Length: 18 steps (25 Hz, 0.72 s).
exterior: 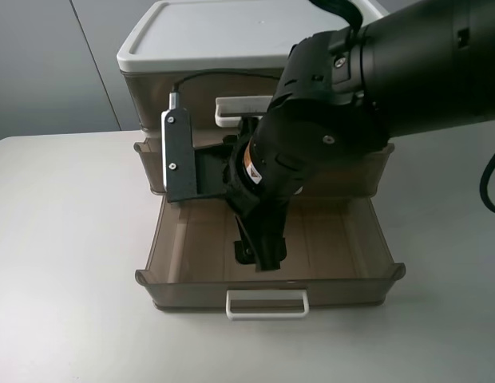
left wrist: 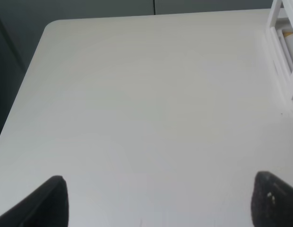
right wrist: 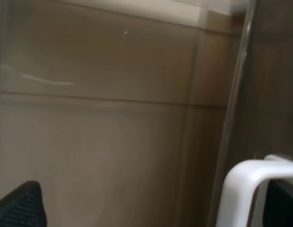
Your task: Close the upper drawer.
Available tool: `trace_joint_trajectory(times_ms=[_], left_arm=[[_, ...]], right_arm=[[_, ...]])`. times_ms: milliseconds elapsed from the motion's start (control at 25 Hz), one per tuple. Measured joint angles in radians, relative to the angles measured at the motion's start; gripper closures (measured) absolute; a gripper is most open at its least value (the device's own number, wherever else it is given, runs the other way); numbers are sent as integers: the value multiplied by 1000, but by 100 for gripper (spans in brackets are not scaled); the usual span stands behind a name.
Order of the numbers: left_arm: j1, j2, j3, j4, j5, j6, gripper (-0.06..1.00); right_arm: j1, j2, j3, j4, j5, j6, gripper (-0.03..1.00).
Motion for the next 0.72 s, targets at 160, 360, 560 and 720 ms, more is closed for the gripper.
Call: trace_joint_trajectory(times_ms=[160, 360, 560, 720], left_arm=[[0, 0, 0, 0, 0, -2, 20], [0, 0, 0, 0, 0, -2, 20], [0, 0, 0, -2, 0, -2, 20], [0, 0, 0, -2, 0, -2, 20]], right_arm=[[-4, 2, 0, -61, -33, 101, 27], [-14, 2, 2, -124, -80, 158, 27], [-14, 2, 2, -131, -86, 231, 27], [-14, -4, 0, -83, -80, 250, 28]])
